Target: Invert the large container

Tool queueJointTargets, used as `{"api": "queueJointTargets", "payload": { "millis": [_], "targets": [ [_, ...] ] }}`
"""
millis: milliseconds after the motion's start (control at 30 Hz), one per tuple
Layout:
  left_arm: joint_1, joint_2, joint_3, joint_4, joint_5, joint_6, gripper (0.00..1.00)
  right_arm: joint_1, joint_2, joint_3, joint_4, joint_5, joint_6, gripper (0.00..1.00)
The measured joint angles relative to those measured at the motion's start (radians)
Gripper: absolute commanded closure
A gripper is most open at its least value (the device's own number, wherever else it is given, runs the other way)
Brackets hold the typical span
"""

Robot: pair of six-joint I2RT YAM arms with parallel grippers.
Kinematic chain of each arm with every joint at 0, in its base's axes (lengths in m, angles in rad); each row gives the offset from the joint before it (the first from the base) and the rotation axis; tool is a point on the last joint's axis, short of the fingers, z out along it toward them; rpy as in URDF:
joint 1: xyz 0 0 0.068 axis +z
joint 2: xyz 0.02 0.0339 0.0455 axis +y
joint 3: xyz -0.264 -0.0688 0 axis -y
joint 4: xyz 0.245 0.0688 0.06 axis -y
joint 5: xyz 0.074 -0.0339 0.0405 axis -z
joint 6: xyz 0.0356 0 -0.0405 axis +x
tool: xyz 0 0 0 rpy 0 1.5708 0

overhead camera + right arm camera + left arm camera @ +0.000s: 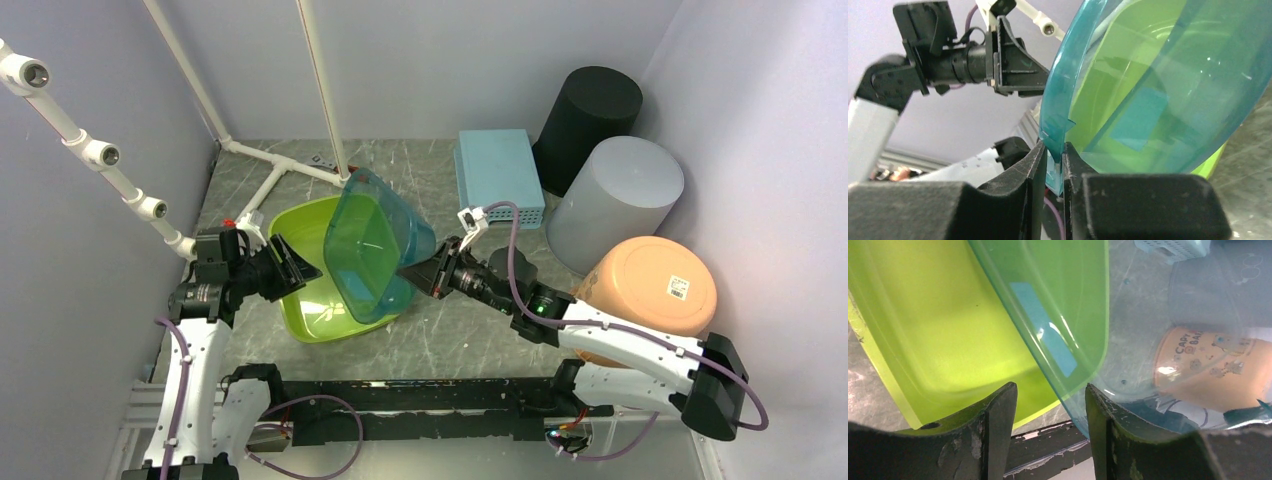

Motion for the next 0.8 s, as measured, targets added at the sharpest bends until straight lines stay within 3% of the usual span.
{"api": "queueJointTargets", "payload": {
  "millis": [233, 567, 800],
  "targets": [
    [0.0, 0.0, 0.043, -0.048, -0.038, 0.035, 0.42, 0.097, -0.062, 0.003, -0.063, 0.033, -0.277, 1.0],
    [0.0, 0.023, 0.046, -0.048, -0.074, 0.048, 0.42, 0.285, -0.058, 0.015, -0.118, 0.284, -0.569, 1.0],
    [0.0, 0.032, 0.018, -0.027, -0.034, 0.041, 0.42, 0.363, -0.057, -0.015, -0.055, 0.394, -0.736, 1.0]
  ]
}}
